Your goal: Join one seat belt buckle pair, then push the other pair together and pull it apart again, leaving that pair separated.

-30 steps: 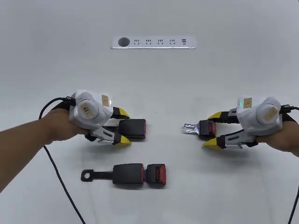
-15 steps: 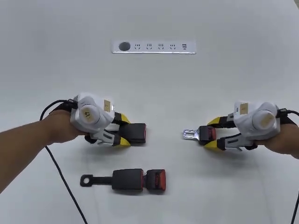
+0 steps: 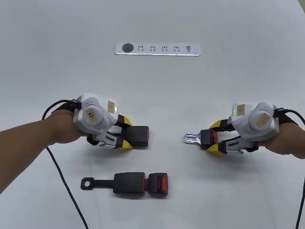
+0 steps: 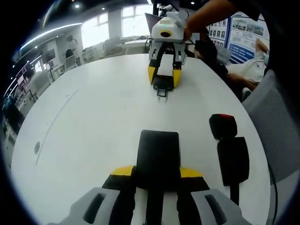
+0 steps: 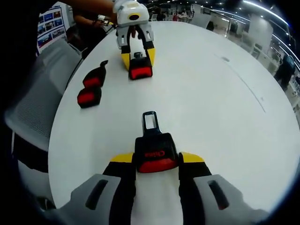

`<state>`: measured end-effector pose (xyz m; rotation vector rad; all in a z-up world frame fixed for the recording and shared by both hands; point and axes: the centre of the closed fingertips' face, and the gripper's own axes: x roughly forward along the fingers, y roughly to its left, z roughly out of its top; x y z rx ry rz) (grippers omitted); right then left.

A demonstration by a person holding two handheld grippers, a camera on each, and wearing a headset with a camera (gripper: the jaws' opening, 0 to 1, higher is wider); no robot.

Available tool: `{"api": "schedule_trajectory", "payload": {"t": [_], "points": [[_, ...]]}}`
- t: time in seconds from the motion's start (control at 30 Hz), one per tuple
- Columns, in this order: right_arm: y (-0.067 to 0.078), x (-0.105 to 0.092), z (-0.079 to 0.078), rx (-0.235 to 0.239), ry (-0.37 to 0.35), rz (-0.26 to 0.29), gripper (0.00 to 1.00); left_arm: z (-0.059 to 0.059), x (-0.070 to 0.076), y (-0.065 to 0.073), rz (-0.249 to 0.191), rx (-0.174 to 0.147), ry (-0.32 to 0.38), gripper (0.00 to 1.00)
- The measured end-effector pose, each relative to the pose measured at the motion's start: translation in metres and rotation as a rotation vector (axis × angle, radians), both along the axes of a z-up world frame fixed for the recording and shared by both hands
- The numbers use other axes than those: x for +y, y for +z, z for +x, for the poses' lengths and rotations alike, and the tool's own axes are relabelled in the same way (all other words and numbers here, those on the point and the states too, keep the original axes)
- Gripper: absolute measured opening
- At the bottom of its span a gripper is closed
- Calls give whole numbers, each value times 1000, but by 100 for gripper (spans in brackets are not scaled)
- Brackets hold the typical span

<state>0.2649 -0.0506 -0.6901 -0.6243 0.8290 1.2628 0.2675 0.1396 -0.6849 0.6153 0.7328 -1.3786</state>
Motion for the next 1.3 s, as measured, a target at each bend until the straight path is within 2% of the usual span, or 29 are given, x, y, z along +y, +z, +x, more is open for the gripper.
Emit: {"api": "schedule_trajectory", "payload": {"t": [0.23, 0.57, 0.6, 0.63, 0.77, 0.87, 0.97, 1.07, 1.2, 1.3], "points": [[-4, 13, 3, -3, 1, 15, 33, 0, -1, -1, 7, 7, 12, 34], [1, 44, 8, -10, 17, 65, 33, 0, -4, -1, 12, 11, 19, 34], [1, 49, 10, -32, 24, 54, 33, 0, -4, -1, 12, 10, 17, 34], [0, 61, 6, -20, 25, 70, 33, 0, -3, -1, 12, 11, 18, 34], [0, 81, 1, -26, 28, 87, 33, 0, -3, -1, 11, 12, 24, 34], [-4, 86, 4, -32, 32, 91, 33, -1, -3, -1, 18, 10, 20, 34], [-5, 95, 0, -31, 33, 98, 33, 0, -2, -2, 19, 11, 21, 34], [-3, 100, 2, 8, -8, 134, 33, 0, -1, -2, 22, 12, 22, 34], [-2, 108, -1, -13, 28, 127, 33, 1, 0, -3, 26, 12, 17, 34], [-2, 116, 0, -10, 41, 136, 33, 1, 0, -4, 31, 10, 15, 34]]}}
